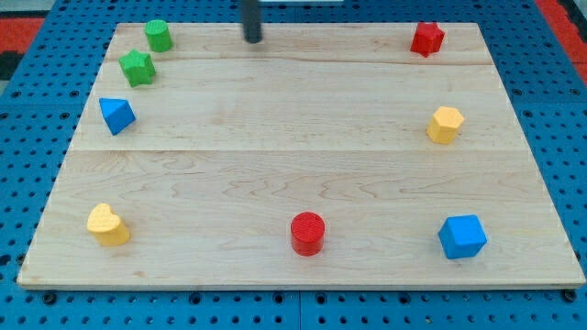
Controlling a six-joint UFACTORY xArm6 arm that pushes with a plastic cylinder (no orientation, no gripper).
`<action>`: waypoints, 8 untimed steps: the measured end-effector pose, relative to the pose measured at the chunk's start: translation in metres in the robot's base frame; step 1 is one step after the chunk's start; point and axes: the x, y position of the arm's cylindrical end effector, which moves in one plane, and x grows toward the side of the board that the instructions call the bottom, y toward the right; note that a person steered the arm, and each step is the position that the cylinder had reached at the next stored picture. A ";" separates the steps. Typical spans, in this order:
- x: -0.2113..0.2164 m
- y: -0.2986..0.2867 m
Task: Move the red star to the left of the yellow hexagon
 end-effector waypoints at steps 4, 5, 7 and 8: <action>-0.021 0.201; -0.019 0.245; 0.051 0.197; 0.087 0.162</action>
